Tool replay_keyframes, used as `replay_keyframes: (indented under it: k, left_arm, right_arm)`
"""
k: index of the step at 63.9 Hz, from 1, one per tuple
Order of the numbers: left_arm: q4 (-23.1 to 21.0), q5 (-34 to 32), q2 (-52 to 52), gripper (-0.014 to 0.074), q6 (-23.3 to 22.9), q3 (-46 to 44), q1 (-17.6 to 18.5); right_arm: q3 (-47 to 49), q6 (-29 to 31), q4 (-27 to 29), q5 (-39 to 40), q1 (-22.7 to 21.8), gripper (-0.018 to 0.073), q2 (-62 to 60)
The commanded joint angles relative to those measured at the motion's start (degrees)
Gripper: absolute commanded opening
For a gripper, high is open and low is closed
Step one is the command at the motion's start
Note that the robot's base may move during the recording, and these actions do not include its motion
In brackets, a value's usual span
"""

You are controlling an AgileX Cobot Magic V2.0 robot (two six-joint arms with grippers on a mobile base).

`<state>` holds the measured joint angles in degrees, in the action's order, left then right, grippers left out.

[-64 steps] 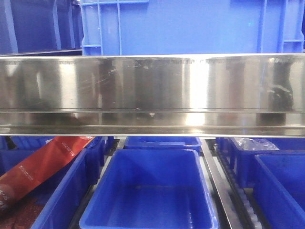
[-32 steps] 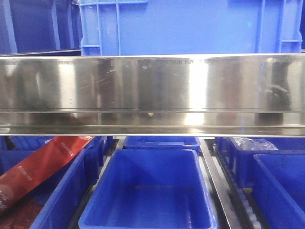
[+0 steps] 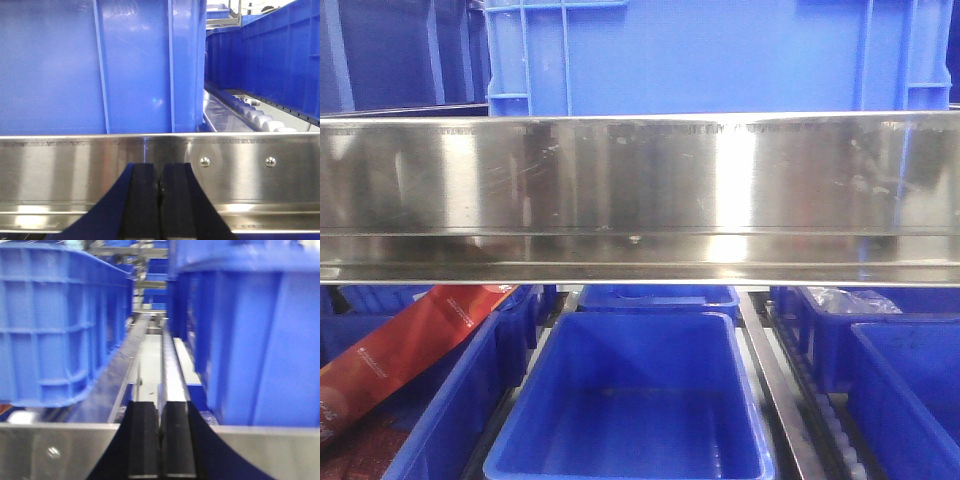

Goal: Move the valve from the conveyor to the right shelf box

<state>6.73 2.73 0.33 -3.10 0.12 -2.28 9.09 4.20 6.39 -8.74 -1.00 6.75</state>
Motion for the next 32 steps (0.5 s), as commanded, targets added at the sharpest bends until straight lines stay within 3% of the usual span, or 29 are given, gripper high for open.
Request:
replay_keyframes:
  k: [1,32]
  left_arm:
    - [-0.17,-1.14,-0.33,-0.0111,-0.4,-0.12,-0.06]
    - [-0.17,-1.14,-0.33,-0.0111,-0.4,-0.12,-0.06]
  right_arm:
    - [-2.84,-0.69,-0.39,2.77,-1.12,-0.0162,-2.38]
    - [-9.09,-0.69,-1.18,4.85,-1.39,-0.0162,-6.75]
